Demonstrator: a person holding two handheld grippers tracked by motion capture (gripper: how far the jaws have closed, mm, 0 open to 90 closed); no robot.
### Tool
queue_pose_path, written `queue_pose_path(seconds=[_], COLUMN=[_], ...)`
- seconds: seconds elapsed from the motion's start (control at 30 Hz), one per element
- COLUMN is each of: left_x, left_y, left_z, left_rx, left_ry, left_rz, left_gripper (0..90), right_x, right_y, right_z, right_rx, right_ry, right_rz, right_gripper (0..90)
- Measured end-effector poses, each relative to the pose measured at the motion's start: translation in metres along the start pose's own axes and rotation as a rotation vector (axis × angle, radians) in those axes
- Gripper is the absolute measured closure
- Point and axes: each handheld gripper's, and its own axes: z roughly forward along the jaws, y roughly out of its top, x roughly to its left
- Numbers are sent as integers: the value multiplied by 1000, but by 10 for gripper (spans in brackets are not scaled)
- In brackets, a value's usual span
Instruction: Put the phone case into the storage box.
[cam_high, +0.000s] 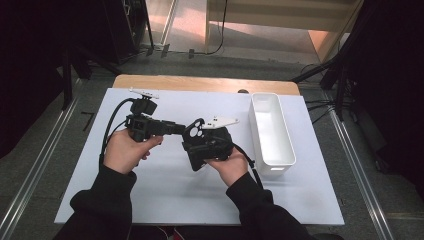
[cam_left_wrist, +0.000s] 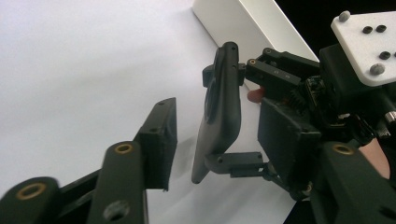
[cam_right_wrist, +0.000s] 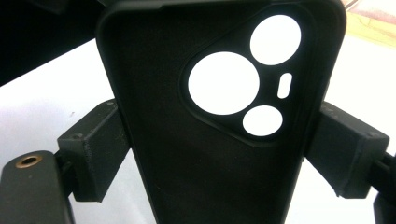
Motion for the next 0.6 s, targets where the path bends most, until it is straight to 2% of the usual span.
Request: queue_pose_path(seconds=[0.1, 0.23, 0.4, 0.5, 0.57, 0.6], left_x=[2, 6, 11, 13, 14, 14], left_y=[0, -1, -5, -8, -9, -11], left_z=[-2, -3, 1, 5, 8, 10], left_rx=[2, 7, 7, 33, 33, 35], left_ry=[-7, 2, -4, -7, -7, -9], left_rz=[-9, 12, 61, 90, 109, 132], left_gripper=[462, 431, 357, 357, 356, 355], right_x=[-1, -4, -8, -9, -10, -11], right_y=[0, 0, 1, 1, 2, 2], right_z=[-1, -4, -8, -10, -12, -13], right_rx=[1, 5, 5, 2, 2, 1], right_ry=[-4, -7, 3, -1, 3, 3], right_rz=[1, -5, 10, 5, 8, 4], right_gripper=[115, 115, 116, 116, 116, 116])
